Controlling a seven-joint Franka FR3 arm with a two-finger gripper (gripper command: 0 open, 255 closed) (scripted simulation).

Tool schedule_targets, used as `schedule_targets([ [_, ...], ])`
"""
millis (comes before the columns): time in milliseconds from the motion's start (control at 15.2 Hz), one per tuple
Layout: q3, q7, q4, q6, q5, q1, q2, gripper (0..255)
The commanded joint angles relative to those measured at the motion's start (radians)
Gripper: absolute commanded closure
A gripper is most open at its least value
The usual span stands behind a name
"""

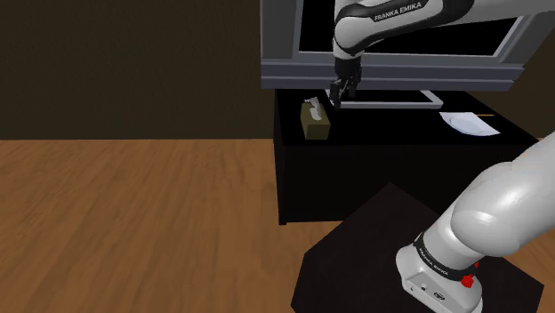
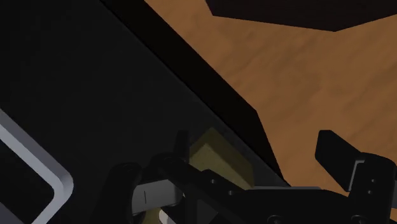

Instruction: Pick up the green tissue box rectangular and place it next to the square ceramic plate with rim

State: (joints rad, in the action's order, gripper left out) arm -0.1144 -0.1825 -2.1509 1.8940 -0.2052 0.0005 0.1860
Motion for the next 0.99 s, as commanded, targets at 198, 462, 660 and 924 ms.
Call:
schedule_targets([
  [198,0.001,-0.046,0.139,0.068,-0.063,0.001,-0.19,0],
  [462,0.002,-0.079,0.271,0.099,-0.112,0.003,-0.337,0],
  [660,0.003,-0.104,0.383,0.112,-0.147,0.006,-0.449,0],
  [924,0.002,-0.142,0.554,0.115,-0.191,0.012,-0.604,0],
])
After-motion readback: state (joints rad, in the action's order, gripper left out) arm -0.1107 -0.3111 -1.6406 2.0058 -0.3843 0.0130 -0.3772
